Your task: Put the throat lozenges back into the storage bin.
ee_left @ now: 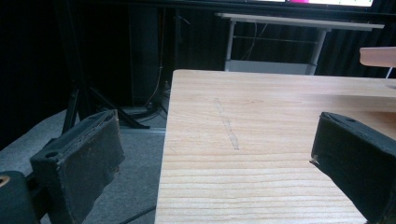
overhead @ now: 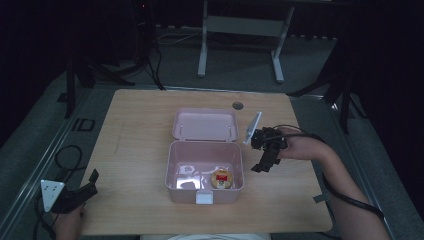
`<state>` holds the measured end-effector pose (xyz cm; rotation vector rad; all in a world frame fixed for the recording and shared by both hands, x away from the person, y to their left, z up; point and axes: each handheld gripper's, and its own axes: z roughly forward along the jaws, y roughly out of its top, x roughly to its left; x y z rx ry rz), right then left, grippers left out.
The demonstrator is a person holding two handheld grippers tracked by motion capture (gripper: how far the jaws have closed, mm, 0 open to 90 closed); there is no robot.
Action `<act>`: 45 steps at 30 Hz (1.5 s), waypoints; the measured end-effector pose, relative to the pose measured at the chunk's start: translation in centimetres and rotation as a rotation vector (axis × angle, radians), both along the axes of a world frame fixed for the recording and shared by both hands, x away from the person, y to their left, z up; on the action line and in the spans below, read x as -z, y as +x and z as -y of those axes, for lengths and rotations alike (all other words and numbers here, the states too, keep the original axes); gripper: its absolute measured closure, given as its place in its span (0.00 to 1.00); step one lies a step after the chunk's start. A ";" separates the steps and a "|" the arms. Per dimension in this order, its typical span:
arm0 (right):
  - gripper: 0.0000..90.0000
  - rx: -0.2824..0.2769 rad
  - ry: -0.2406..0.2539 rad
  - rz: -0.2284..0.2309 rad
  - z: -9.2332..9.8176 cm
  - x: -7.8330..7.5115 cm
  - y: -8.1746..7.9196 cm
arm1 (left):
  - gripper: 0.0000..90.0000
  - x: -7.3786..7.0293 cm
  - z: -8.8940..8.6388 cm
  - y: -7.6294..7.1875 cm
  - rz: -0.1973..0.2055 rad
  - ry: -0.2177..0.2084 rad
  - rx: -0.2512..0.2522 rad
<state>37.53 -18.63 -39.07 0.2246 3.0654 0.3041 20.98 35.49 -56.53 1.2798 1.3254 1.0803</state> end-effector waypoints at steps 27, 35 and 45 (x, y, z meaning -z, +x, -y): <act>0.12 0.425 0.355 0.239 9.1 12.7 1.6 | 0.03 0.0 0.0 0.0 -0.001 0.000 0.002; 0.12 0.615 0.432 0.414 11.3 14.0 1.9 | 0.03 0.0 0.0 0.0 0.001 -0.001 0.002; 0.12 0.769 0.468 0.475 12.6 16.1 1.4 | 0.03 0.0 0.0 0.0 0.000 -0.002 0.001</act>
